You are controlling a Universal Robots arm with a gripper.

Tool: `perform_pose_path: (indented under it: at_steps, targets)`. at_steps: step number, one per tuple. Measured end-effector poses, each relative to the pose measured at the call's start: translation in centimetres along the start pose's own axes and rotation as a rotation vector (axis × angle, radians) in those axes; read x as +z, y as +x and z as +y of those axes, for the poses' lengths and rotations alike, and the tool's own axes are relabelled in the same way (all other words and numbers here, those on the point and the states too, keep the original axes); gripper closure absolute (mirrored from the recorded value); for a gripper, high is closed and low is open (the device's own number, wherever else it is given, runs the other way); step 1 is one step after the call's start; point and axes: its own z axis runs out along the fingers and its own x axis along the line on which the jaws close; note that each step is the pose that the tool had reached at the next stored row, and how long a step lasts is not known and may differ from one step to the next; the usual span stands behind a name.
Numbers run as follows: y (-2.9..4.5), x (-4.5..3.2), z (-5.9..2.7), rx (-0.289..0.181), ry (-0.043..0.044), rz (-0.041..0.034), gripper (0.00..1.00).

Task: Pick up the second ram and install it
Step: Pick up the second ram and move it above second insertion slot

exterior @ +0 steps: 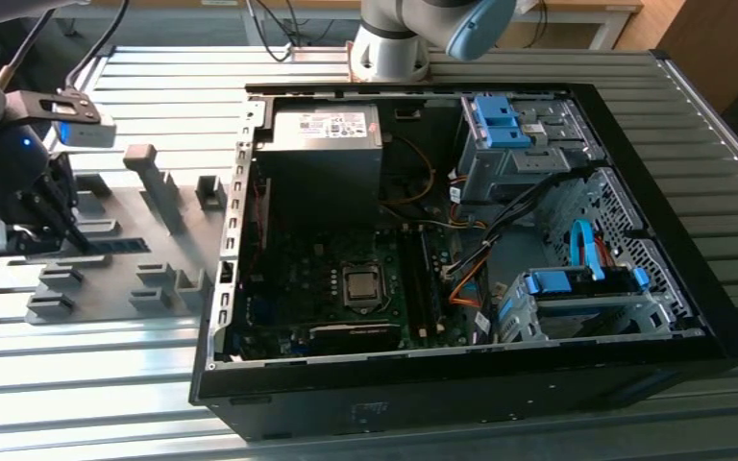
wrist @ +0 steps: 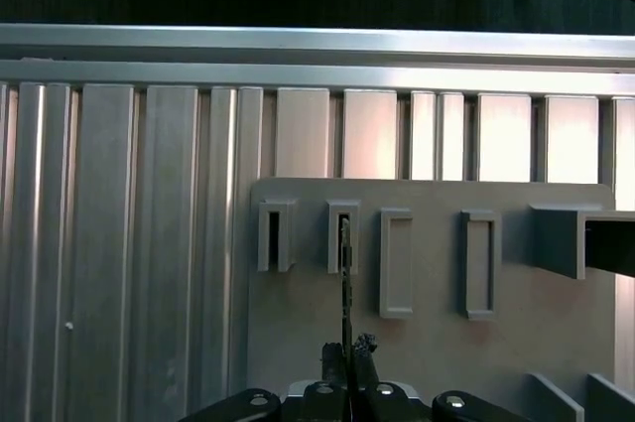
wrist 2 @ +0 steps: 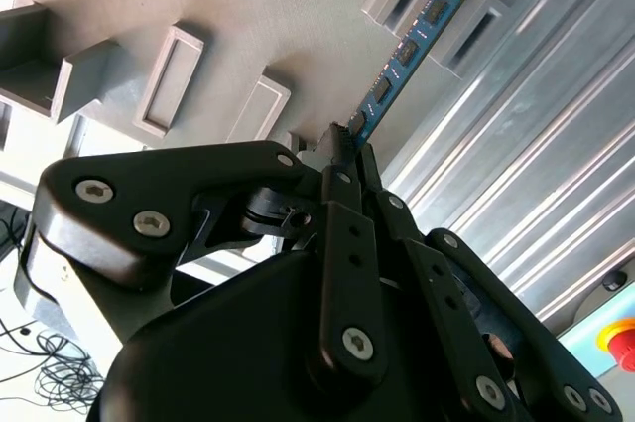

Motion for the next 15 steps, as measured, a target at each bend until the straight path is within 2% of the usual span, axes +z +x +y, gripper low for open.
perform_pose_path:
  at_steps: [15]
  targets:
    - [0.00, -0.86, 0.00, 0.000, 0.0001, -0.0001, 0.86]
